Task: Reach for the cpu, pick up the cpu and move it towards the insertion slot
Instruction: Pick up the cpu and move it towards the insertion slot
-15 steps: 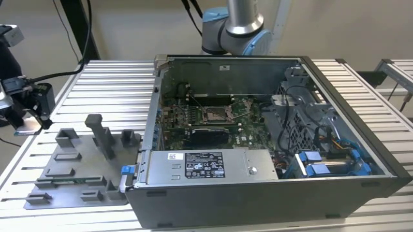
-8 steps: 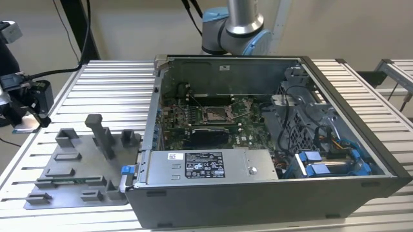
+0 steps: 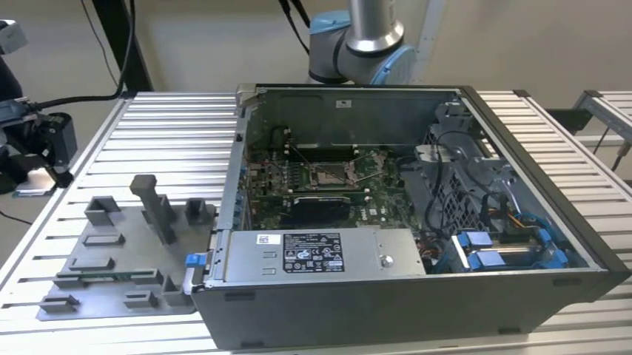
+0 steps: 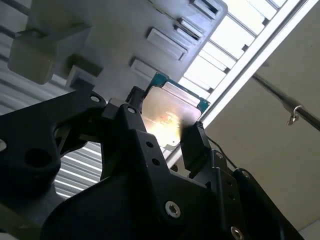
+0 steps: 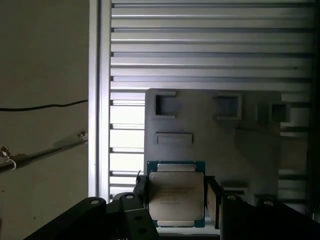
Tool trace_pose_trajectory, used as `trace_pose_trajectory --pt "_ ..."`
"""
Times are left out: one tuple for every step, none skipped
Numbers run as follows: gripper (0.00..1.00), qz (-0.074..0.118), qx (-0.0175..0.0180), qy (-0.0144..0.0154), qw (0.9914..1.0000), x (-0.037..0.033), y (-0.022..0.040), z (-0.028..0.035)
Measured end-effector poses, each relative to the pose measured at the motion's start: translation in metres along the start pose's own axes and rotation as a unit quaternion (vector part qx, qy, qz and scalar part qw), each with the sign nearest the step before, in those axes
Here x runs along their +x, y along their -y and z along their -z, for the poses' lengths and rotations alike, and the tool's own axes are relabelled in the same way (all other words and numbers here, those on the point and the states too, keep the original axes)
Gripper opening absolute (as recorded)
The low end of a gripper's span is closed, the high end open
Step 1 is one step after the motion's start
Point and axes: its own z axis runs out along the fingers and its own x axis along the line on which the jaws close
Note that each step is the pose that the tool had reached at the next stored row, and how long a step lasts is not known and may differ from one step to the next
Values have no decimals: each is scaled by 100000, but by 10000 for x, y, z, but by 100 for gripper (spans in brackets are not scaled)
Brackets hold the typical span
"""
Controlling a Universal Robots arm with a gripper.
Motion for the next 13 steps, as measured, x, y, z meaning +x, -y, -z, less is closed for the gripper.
trace_pose_trajectory --pt "0 -2 1 -1 100000 0 -1 14" --pt "0 -1 1 1 100000 0 -1 27" --pt "0 2 0 0 100000 1 -1 40" --pt "0 1 -2 3 100000 1 -2 53" --pt "0 0 -1 4 100000 1 -3 66" --pt "0 -1 -1 0 100000 1 -3 78" --pt "0 1 -3 6 100000 2 -4 90" --pt "0 -1 -1 3 100000 2 -4 102" --pt "0 -2 1 0 100000 2 -5 114" --pt "0 0 -1 4 100000 2 -5 126" --pt "0 0 1 0 100000 3 -5 140" --pt "0 -1 1 0 100000 3 -6 152" --pt "0 -1 1 0 100000 3 -7 166"
